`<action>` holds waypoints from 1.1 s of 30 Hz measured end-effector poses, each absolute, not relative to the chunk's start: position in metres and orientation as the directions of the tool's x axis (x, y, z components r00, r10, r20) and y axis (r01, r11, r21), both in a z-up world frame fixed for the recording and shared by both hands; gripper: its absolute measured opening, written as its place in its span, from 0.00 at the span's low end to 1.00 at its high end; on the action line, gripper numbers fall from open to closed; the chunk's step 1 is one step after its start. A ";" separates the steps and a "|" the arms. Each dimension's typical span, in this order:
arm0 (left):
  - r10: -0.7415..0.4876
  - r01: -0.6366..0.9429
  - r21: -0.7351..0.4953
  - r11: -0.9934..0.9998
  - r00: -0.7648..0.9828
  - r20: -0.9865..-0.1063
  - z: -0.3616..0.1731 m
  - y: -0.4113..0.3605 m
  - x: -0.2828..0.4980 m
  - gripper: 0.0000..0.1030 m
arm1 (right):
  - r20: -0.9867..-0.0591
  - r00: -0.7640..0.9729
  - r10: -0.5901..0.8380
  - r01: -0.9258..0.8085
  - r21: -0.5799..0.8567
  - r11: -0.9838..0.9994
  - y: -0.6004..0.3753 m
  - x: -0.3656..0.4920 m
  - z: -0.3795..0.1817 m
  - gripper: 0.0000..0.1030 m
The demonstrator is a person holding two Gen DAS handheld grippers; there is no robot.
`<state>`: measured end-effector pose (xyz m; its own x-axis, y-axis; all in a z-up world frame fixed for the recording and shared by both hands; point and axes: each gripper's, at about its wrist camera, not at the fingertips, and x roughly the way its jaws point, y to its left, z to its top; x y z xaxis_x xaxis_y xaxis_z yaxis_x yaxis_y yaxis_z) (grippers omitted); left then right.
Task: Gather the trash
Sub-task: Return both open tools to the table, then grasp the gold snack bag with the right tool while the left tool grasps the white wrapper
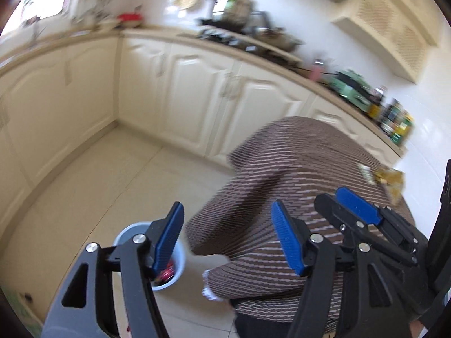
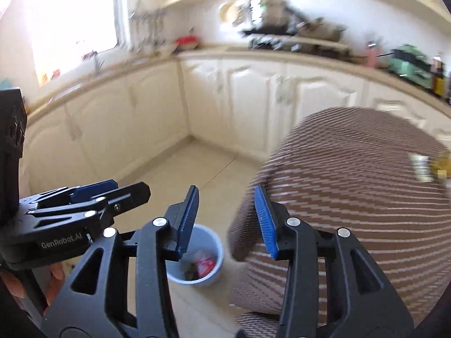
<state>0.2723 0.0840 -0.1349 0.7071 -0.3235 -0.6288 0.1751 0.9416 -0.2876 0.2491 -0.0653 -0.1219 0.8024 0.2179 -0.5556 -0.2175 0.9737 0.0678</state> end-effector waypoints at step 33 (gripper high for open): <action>-0.422 0.513 -0.151 0.845 0.466 -0.777 -0.129 -0.269 0.369 0.66 | -0.549 0.828 0.114 0.334 0.646 0.687 -0.500 0.280 -0.154 0.12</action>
<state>0.3694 -0.2686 -0.1292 0.4662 -0.4224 -0.7773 0.5133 0.8448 -0.1512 0.2802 -0.4998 -0.1544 0.8283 0.1135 -0.5486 0.3338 0.6865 0.6460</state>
